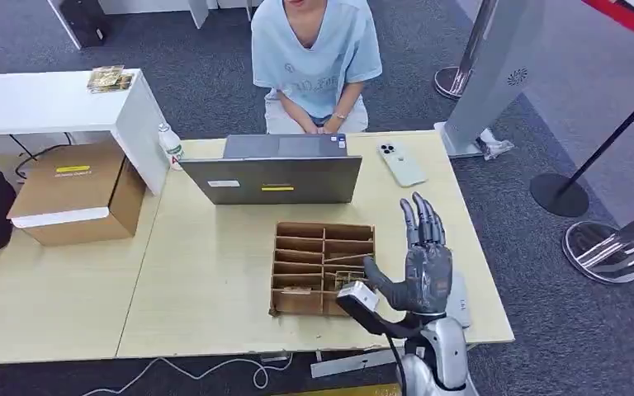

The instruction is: Pass the card to the sensor for recognition and then transmit it.

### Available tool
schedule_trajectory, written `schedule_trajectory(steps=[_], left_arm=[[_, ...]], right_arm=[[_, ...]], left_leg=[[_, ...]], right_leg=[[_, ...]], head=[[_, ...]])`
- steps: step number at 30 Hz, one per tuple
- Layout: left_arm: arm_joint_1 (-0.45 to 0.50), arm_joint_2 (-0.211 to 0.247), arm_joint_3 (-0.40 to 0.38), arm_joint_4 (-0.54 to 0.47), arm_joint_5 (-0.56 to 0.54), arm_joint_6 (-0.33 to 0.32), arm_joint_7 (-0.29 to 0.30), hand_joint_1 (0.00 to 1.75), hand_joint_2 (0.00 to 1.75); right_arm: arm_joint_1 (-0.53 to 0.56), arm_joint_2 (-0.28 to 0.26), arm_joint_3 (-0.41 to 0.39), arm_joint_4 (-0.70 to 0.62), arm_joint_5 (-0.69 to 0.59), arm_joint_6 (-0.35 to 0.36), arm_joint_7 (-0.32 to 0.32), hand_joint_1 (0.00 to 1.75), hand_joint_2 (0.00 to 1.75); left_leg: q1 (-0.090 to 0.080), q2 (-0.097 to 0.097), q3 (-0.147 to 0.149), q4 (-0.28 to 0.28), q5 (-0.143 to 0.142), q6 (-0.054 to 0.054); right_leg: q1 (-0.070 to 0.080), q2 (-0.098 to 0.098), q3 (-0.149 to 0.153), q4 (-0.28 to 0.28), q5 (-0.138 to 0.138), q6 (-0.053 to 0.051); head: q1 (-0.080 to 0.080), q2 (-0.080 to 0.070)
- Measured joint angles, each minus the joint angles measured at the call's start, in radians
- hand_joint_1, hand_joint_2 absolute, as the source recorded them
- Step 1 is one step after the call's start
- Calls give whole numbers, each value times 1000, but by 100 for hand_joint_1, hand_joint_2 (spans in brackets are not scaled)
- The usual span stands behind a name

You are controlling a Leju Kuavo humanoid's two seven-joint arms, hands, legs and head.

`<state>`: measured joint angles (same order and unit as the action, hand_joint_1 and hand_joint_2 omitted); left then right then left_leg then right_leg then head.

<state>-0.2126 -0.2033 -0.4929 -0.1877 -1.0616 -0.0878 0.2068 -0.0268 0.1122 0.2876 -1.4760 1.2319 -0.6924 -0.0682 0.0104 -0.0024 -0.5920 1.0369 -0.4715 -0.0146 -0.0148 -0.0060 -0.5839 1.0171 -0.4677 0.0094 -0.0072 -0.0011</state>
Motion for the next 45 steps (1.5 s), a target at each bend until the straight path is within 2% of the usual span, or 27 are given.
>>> schedule_trajectory(steps=[3,5,6,8,14,18,21,24,29,39,45], left_arm=[[-1,-8,-44,0,0,-27,-15,0,0],[-1,-14,-74,0,0,-44,-18,0,0],[-1,-16,-97,0,0,-48,-16,0,0],[-5,-16,-127,0,0,-66,2,0,0],[-16,-14,-219,0,0,-97,-4,0,0],[-35,-14,-327,0,0,-100,-17,0,0],[-48,-15,-373,0,0,-101,-40,0,0],[-52,-15,-389,0,0,-111,-37,0,0],[-55,-16,-398,0,0,-104,-53,0,0],[-63,-20,-415,0,0,-101,-83,0,0],[-67,-21,-431,0,0,-101,-93,0,0]], right_arm=[[53,0,-62,-42,155,19,114,0,175],[121,-1,-110,-102,254,86,206,0,175],[158,-2,-134,-137,275,111,237,0,175],[222,-6,-171,-207,258,166,250,0,175],[345,-29,-235,-391,-1,408,201,0,175],[389,-54,-291,-460,-114,504,194,0,175],[412,-73,-327,-486,-209,584,156,0,175],[421,-89,-340,-493,-298,603,102,0,175],[404,-106,-345,-488,-361,603,63,0,175],[338,-124,-306,-456,-384,657,7,0,175],[318,-132,-265,-435,-380,666,-9,0,175]], left_leg=[[0,-1,0,0,0,0],[0,-1,-1,0,-1,1],[0,-2,-1,0,-2,1],[0,-1,-1,0,-2,2],[0,0,-1,0,-2,2],[0,0,-1,0,-2,2],[0,0,-1,0,-2,2],[0,1,-1,0,-2,2],[0,1,-1,0,-2,2],[0,1,-1,0,-1,1],[0,1,-1,0,-1,1]], right_leg=[[0,-1,0,0,0,0],[0,-1,0,-1,-1,1],[0,-1,0,-1,-1,1],[0,0,-1,-1,-1,1],[0,0,-1,-1,-1,1],[0,0,-1,0,-1,1],[0,0,-1,0,0,1],[0,1,-1,0,0,0],[0,1,-1,0,0,0],[0,1,0,0,0,0],[0,1,0,0,0,0]], head=[[0,0],[0,0],[0,0],[0,0],[0,0],[0,0],[0,0],[-1,0],[0,0],[0,0],[-1,0]])
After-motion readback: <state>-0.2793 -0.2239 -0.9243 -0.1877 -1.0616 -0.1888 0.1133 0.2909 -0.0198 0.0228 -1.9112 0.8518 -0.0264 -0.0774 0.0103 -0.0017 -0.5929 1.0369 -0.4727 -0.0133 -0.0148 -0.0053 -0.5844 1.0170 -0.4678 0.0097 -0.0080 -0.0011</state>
